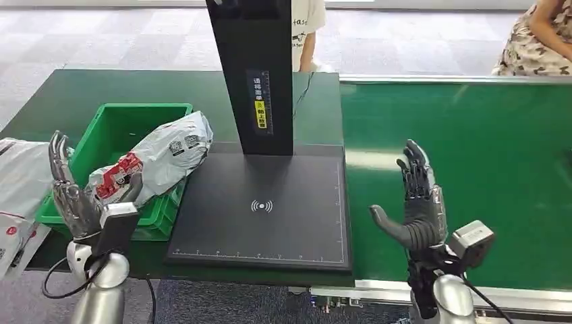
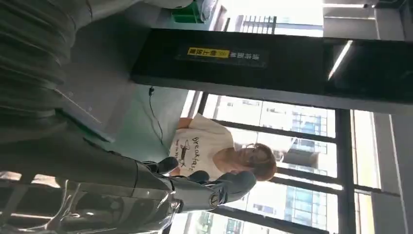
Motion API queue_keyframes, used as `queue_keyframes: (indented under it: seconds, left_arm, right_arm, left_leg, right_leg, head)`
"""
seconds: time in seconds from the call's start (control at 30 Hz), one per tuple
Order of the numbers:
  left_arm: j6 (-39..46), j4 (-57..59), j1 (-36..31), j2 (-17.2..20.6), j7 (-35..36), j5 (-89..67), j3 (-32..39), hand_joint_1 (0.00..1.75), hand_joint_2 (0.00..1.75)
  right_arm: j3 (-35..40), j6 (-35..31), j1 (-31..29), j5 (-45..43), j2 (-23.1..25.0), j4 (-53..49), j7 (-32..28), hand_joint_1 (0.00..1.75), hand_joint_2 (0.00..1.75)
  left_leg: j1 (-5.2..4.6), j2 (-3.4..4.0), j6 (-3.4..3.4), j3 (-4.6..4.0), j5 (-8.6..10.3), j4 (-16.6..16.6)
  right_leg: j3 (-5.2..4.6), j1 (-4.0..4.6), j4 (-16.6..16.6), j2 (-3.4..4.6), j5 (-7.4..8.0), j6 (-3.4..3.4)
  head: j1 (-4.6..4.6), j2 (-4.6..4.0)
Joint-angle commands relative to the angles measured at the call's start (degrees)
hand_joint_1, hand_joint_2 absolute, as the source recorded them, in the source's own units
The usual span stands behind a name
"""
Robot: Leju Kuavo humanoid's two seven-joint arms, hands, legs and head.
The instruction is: Moved the parcel from conveyor to table for the left to box.
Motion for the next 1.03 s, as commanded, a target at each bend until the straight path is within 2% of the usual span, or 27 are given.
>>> queue_keyframes:
  seconds: [0.03, 0.13, 0.4, 0.6, 1.03]
  left_arm:
    - [-15.5, -8.7, 2.6, 2.5, -1.9, 24.0, -11.1, 0.0, 1.75]
    - [-27.9, -7.2, 2.7, 3.1, 1.5, 33.4, -16.3, 0.0, 1.75]
    - [-43.1, 2.9, 2.3, 1.9, 6.4, 40.5, -24.5, 0.0, 1.75]
    - [-47.0, 11.9, -0.5, 0.3, 9.6, 43.0, -27.1, 0.0, 1.75]
    - [-44.8, 11.6, 2.2, 0.1, 10.0, 43.3, -23.5, 0.0, 1.75]
  right_arm:
    - [0.3, -0.9, -2.2, -1.3, -2.1, 3.5, -0.3, 0.0, 1.75]
    - [0.3, -0.8, -1.3, -1.3, -2.4, 2.8, -0.3, 0.0, 1.75]
    - [4.7, 1.3, -0.7, 0.3, -2.5, 5.9, -0.4, 0.0, 1.75]
    - [7.9, -0.4, -2.4, 4.2, -2.2, 10.4, 1.1, 0.0, 1.75]
    - [10.0, -3.1, -2.0, 4.9, -0.8, 14.2, 5.9, 0.0, 1.75]
  left_leg:
    - [0.03, -0.01, 0.02, 0.07, -0.03, 0.0]
    - [0.02, -0.14, 0.03, 0.11, -0.01, 0.0]
    - [-0.04, -0.07, 0.04, 0.31, -0.01, -0.2]
    - [-0.02, -0.07, 0.04, 0.3, -0.01, -0.2]
    - [0.01, 0.07, 0.03, 0.19, -0.05, -0.1]
  right_leg:
    - [0.1, 0.03, -0.1, -0.01, -0.02, 0.02]
    - [0.14, 0.02, -0.1, -0.13, -0.04, 0.02]
    - [0.32, -0.03, -0.2, -0.06, -0.03, 0.03]
    - [0.3, -0.02, -0.2, -0.05, -0.01, 0.01]
    - [0.16, 0.01, -0.1, 0.08, -0.01, 0.01]
  head:
    - [0.0, 0.0]
    - [0.0, 0.0]
    - [0.02, 0.0]
    - [0.0, 0.0]
    - [0.0, 0.0]
